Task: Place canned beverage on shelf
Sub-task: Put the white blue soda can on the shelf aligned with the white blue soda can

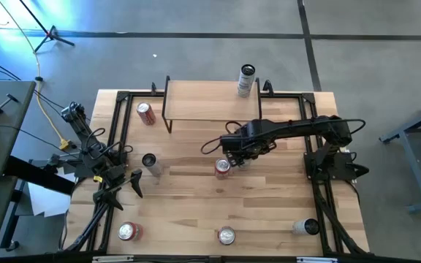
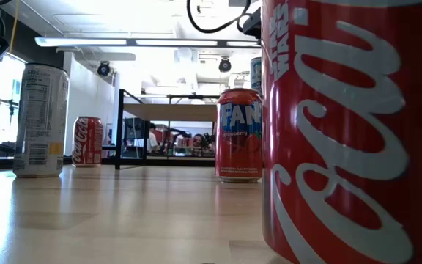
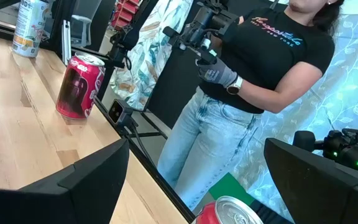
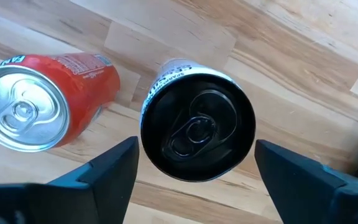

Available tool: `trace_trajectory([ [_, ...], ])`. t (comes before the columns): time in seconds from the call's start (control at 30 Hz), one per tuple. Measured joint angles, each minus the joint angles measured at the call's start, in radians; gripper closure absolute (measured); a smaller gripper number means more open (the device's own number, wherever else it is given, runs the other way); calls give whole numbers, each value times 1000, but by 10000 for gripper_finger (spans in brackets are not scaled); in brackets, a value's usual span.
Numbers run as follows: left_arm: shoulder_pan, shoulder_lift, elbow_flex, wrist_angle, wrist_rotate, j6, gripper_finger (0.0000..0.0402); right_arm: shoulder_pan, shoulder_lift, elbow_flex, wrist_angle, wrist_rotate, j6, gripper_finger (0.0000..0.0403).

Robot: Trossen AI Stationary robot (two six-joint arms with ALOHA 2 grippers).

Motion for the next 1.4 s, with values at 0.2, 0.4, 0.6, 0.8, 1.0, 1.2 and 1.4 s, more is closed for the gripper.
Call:
trace_trajectory([
  [0.2, 0, 0, 0, 0, 0, 0, 41, 51, 0, 0, 10, 66, 112, 94],
  [0.4, 0, 0, 0, 0, 0, 0, 41, 164, 0, 0, 15, 218, 228, 94],
  [0.6, 0, 0, 0, 0, 0, 0, 41, 305, 0, 0, -26, 442, 403, 93],
  [0.8, 0, 0, 0, 0, 0, 0, 41, 437, 2, -1, -135, 608, 622, 93],
  [1.0, 0, 0, 0, 0, 0, 0, 41, 526, 21, -92, -77, 762, 728, 93],
  [1.2, 0, 0, 0, 0, 0, 0, 41, 611, 22, -300, 124, 908, 855, 93],
  [1.4, 0, 0, 0, 0, 0, 0, 41, 647, 23, -417, 266, 957, 840, 93],
])
